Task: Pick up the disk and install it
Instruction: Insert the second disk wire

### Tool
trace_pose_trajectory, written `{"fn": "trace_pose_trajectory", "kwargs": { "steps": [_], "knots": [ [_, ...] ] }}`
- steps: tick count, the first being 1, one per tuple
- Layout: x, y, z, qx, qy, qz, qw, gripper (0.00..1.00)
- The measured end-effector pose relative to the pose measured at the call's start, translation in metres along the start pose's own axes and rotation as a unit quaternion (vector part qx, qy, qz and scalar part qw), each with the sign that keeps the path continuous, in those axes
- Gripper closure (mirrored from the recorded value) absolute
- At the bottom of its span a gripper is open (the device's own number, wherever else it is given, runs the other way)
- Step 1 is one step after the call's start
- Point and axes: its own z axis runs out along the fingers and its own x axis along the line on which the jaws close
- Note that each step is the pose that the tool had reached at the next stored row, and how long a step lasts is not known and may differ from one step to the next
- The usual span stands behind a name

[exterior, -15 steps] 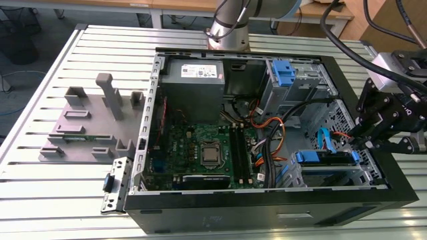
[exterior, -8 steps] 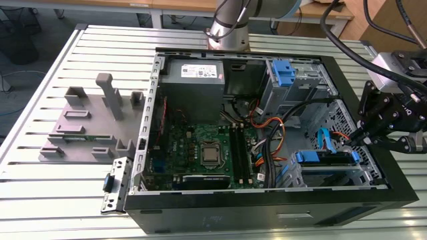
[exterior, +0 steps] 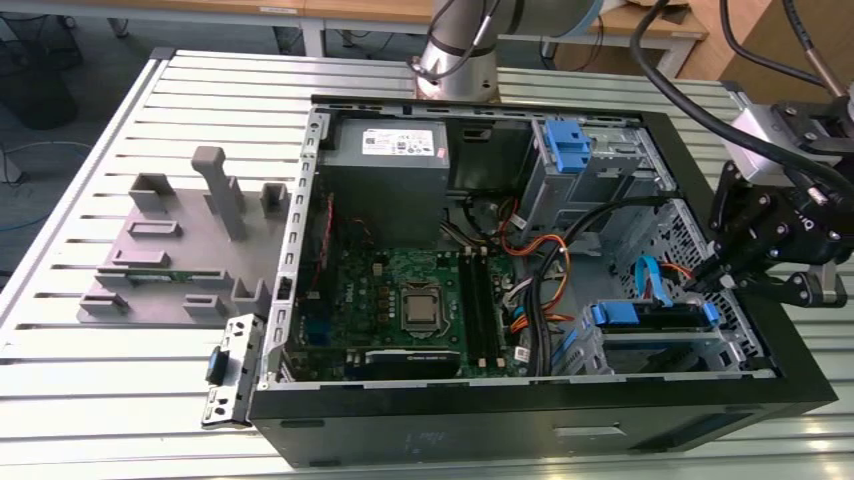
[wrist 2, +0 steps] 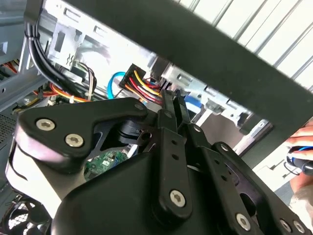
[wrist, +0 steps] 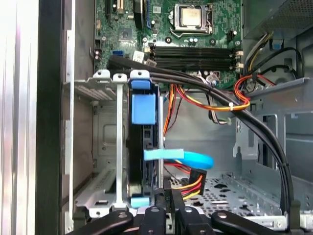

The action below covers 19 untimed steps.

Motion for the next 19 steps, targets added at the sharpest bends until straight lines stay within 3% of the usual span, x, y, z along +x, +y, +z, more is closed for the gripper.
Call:
{"fn": "trace_pose_trajectory", "kwargs": {
  "steps": [6,13,19],
  "knots": [
    [0.0033,0.0088,0.0000,0.0042,0.0001,0.000,0.99999,0.83],
    [0.0164,0.0094,-0.0002,0.0042,0.0001,0.000,0.99999,0.83],
    [0.0214,0.0093,0.0043,0.0042,0.0002,0.000,0.99999,0.83]
  ]
}}
